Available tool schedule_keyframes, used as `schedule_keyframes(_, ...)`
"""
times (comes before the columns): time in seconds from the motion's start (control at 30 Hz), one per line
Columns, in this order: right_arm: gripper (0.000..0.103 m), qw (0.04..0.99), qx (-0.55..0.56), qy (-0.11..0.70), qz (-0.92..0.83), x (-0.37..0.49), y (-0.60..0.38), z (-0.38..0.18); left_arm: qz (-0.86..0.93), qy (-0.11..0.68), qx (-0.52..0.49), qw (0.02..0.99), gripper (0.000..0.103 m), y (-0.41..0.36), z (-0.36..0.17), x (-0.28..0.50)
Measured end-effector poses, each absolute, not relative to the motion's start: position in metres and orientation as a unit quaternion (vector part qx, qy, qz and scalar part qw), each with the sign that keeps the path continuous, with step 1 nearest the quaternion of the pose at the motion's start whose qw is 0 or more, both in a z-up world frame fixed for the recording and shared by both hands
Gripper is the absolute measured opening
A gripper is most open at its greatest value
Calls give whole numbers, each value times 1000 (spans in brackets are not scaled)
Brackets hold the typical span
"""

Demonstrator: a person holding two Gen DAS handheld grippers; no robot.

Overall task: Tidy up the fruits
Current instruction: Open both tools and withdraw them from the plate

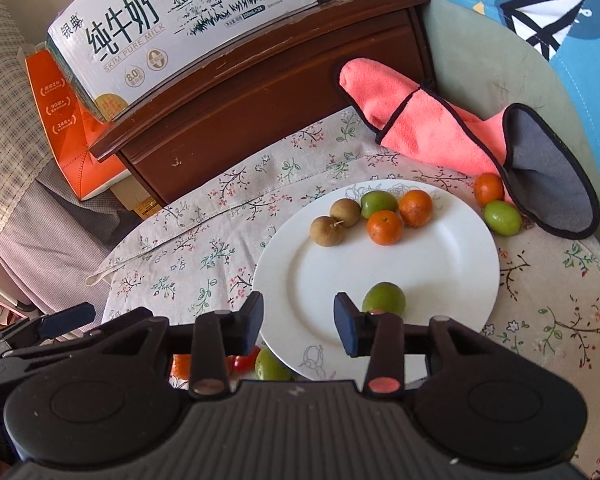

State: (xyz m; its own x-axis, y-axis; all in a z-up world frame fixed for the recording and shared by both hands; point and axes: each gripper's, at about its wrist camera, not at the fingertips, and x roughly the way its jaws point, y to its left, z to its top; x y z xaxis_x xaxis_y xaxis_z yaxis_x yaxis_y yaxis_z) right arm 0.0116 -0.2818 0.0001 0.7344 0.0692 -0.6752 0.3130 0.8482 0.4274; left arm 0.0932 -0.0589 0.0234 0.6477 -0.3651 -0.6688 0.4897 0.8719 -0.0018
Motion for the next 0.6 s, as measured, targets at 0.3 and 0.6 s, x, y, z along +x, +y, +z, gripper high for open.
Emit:
schedule_keyframes(0.3,44,893,252,372,-29,-5,-243,-5,-196,381,26,903,95,-7,20,109)
schedule_keyframes(0.6,45,897,185,401,32,-5,-192,-20,-179,420,36,889,98,2,-8,112)
